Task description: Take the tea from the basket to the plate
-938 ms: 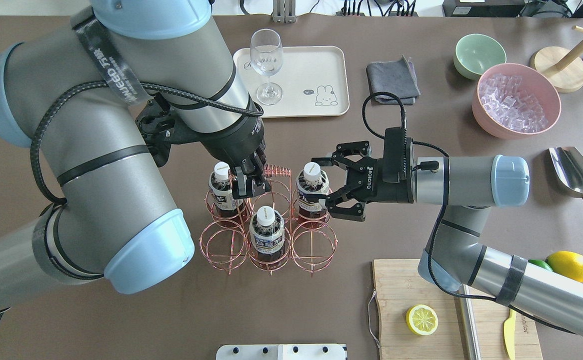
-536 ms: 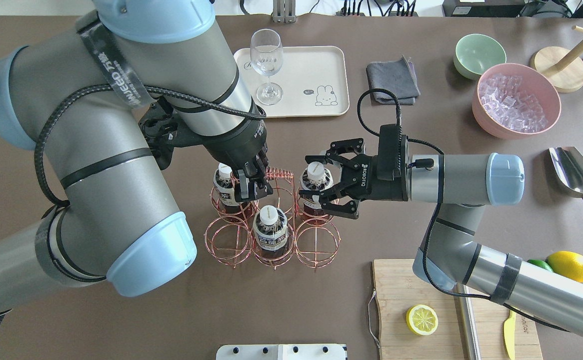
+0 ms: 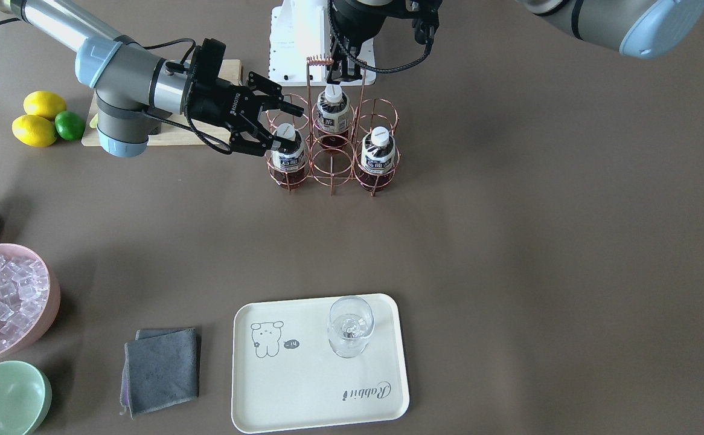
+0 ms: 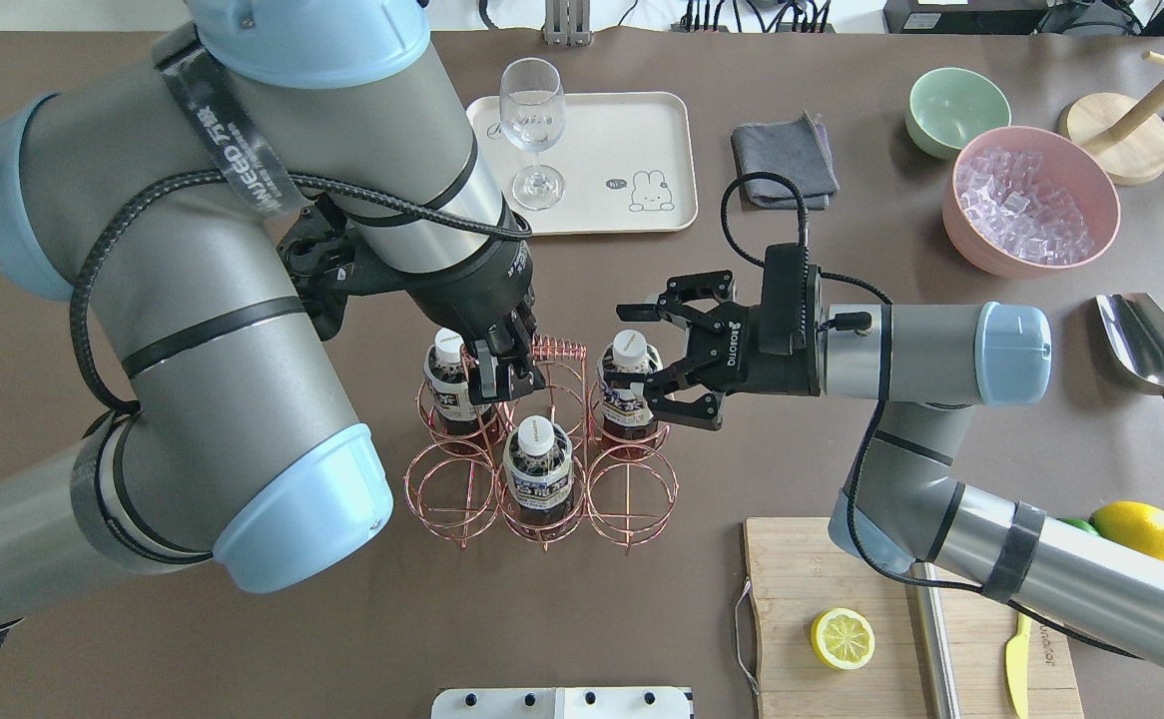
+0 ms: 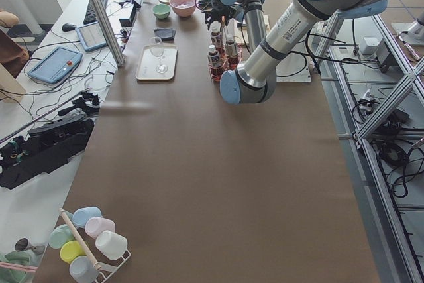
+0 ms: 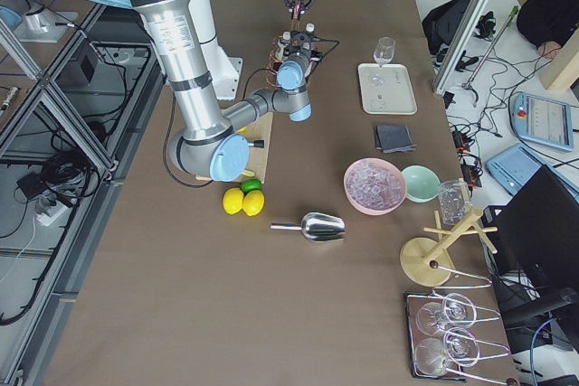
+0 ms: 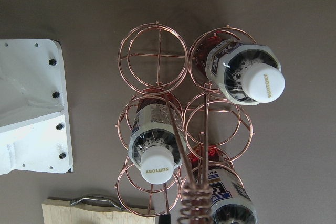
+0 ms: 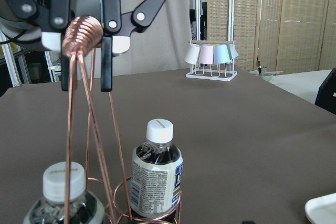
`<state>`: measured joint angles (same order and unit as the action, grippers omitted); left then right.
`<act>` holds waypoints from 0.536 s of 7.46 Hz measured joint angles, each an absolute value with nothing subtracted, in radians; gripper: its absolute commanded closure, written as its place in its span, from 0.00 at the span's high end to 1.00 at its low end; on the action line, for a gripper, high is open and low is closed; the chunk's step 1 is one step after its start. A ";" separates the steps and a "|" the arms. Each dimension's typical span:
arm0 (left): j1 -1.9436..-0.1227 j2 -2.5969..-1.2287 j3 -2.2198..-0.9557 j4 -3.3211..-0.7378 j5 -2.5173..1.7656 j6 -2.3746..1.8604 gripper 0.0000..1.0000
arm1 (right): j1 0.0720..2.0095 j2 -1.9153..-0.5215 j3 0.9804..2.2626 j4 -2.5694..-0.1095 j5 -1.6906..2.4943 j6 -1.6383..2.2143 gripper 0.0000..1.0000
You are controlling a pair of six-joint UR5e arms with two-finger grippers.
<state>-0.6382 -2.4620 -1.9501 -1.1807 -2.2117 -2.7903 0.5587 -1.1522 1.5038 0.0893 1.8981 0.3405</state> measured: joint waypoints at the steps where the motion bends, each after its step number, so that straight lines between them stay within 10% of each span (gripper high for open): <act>1: -0.638 -2.460 -1.950 -1.182 -2.212 -2.790 0.00 | 0.565 -1.153 1.491 0.100 1.898 0.337 0.68; 4: -0.638 -2.459 -1.950 -1.184 -2.212 -2.790 0.00 | 0.569 -1.147 1.475 0.110 1.896 0.340 0.43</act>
